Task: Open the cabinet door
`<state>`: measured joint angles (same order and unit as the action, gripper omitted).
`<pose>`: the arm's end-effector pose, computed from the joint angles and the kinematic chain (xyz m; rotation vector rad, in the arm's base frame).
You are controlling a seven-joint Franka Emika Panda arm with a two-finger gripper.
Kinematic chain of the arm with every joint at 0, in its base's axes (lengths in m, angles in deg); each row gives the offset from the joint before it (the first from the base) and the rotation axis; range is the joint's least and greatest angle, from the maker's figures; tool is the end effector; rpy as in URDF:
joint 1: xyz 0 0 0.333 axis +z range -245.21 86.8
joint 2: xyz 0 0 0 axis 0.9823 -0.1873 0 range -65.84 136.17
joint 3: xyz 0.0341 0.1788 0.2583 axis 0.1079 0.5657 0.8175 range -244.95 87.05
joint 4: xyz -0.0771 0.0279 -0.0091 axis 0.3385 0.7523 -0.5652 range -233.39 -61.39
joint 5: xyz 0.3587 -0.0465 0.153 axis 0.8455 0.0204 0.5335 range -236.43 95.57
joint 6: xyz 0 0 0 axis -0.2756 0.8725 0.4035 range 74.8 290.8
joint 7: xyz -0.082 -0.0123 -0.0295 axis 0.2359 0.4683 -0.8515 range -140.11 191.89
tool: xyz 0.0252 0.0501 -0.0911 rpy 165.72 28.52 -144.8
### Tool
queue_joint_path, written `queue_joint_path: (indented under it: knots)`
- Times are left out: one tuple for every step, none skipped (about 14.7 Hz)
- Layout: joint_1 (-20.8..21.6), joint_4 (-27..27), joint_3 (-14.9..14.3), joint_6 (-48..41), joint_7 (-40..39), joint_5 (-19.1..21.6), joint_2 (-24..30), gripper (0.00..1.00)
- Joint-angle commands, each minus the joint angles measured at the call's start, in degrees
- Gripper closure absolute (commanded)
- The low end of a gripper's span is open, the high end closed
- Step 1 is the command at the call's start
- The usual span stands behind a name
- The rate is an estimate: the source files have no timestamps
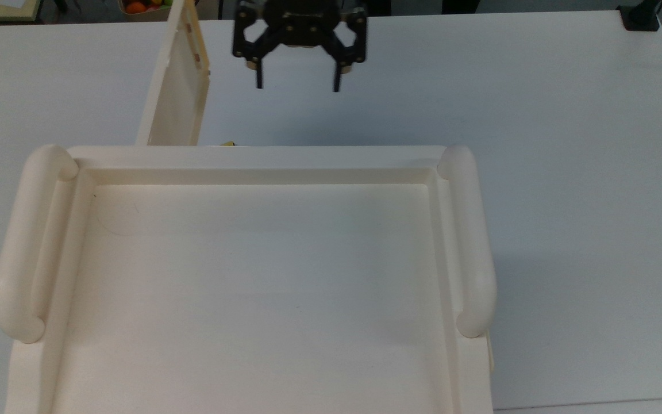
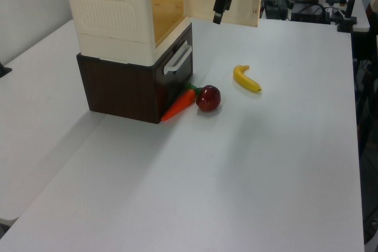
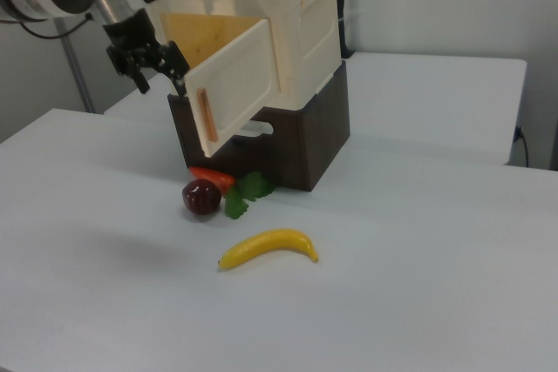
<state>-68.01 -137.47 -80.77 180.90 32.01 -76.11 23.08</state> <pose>0.6357 0.0993 0.6086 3.0446 0.1118 0.3640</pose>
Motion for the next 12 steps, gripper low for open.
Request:
queue_joint_path:
  knots:
    - [-2.4, -3.4, -0.2, -5.1, -1.3, 0.9, 2.1, 0.00]
    - [-2.8, -5.9, -0.2, -5.0, -1.3, 0.9, 3.2, 0.00]
    - [-2.9, -7.6, -0.2, -5.1, -1.3, 0.9, 4.5, 0.00]
    - [-3.4, -10.3, -0.2, -5.2, -1.0, 0.9, 6.3, 0.00]
    - [-3.4, -11.9, -0.2, -5.3, -0.8, 0.9, 7.7, 0.00]
    - [-3.4, -13.3, -0.2, -5.3, -0.8, 1.0, 9.1, 0.00]
    - [-3.5, -13.9, -0.2, -6.0, -0.8, 1.2, 9.9, 0.00]
    - [-3.7, -14.2, -0.8, -7.7, -1.4, 2.4, 10.6, 0.00]
    - [-3.7, -14.1, -1.3, -7.9, -1.5, 3.1, 10.5, 0.00]
    - [-3.7, -14.0, -1.3, -8.0, -1.5, 3.2, 10.3, 0.00]
    - [-3.7, -13.8, -1.3, -8.2, -1.4, 3.3, 10.2, 0.00]
    - [-3.8, -13.7, -1.3, -8.6, -1.4, 3.2, 10.1, 0.00]
